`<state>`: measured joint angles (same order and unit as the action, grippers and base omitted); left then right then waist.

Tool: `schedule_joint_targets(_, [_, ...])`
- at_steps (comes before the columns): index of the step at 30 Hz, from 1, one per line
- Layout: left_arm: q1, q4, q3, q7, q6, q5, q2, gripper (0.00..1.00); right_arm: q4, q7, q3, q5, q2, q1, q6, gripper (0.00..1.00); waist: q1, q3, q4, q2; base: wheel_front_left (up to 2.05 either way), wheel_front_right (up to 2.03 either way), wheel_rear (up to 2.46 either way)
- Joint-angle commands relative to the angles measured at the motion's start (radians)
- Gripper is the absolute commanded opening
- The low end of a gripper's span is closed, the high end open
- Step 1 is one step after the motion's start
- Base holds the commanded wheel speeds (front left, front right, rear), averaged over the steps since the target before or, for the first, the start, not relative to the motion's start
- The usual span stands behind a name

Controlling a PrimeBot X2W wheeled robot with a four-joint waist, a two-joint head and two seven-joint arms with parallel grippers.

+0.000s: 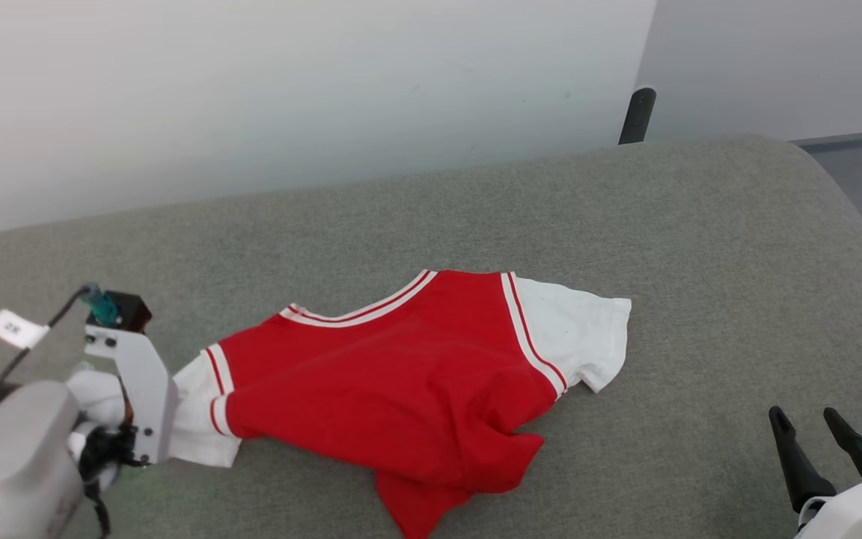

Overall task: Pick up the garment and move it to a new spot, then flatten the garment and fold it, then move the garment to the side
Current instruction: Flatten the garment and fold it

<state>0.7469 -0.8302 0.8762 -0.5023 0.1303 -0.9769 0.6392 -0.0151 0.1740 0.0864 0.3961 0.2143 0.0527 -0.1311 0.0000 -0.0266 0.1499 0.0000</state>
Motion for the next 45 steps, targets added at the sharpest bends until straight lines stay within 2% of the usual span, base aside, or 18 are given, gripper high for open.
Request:
schedule_joint_targets(1, [-0.014,-0.011,-0.004,0.010,-0.005,-0.006,-0.013,0.42,0.005,0.002,-0.003,-0.001,0.001,0.007,0.001,1.00,0.0000,0.001,-0.002,0.0000,0.00,0.00,0.00])
schedule_joint_targets(2, [-0.016,-0.021,-0.006,0.014,-0.005,-0.010,-0.019,0.49,0.007,0.007,-0.005,0.000,0.001,0.008,0.001,1.00,0.0000,0.003,-0.003,0.0000,0.00,0.00,0.00])
schedule_joint_targets(3, [-0.015,-0.030,-0.009,0.019,-0.005,-0.015,-0.024,0.62,0.008,0.009,-0.006,0.000,0.000,0.008,0.001,1.00,0.0000,0.005,-0.005,0.0000,0.00,0.00,0.00])
schedule_joint_targets(4, [-0.014,-0.036,-0.007,0.024,-0.004,-0.015,-0.030,0.87,0.008,0.009,-0.007,0.001,0.000,0.009,0.001,1.00,0.0000,0.008,-0.007,0.0000,0.00,0.00,0.00])
schedule_joint_targets(5, [-0.011,-0.041,-0.006,0.029,-0.004,-0.015,-0.035,1.00,0.009,0.011,-0.007,0.001,0.001,0.010,0.001,1.00,0.0000,0.012,-0.010,0.0000,0.00,0.00,0.00])
schedule_joint_targets(10, [0.016,-0.036,-0.007,0.060,-0.001,-0.022,-0.036,1.00,0.019,0.013,-0.007,0.003,0.003,0.018,0.001,1.00,0.0000,0.031,-0.027,0.0000,0.00,0.00,0.00])
schedule_joint_targets(22, [0.034,0.051,-0.005,0.143,0.000,-0.009,0.009,1.00,0.035,0.005,0.005,0.005,-0.005,0.039,0.001,1.00,0.0000,0.064,-0.063,0.0000,0.00,0.00,0.00])
schedule_joint_targets(31, [-0.038,0.045,0.003,0.101,-0.005,-0.051,0.016,1.00,0.047,0.006,0.010,0.014,0.003,0.037,0.001,1.00,0.0000,0.060,-0.063,0.0000,0.00,0.00,0.00])
schedule_joint_targets(43, [-0.090,-0.025,0.001,0.039,-0.017,-0.114,-0.028,1.00,0.051,0.013,0.007,0.013,0.008,0.027,0.001,1.00,0.0000,0.036,-0.047,0.0000,0.00,0.00,0.00])
schedule_joint_targets(44, [-0.094,-0.036,-0.004,0.036,-0.016,-0.126,-0.035,0.94,0.052,0.015,0.006,0.013,0.008,0.026,0.001,1.00,0.0000,0.034,-0.045,0.0000,0.00,0.00,0.00])
schedule_joint_targets(45, [-0.097,-0.046,-0.007,0.035,-0.015,-0.131,-0.043,0.68,0.052,0.017,0.005,0.013,0.008,0.025,0.001,1.00,0.0000,0.032,-0.044,0.0000,0.00,0.00,0.00])
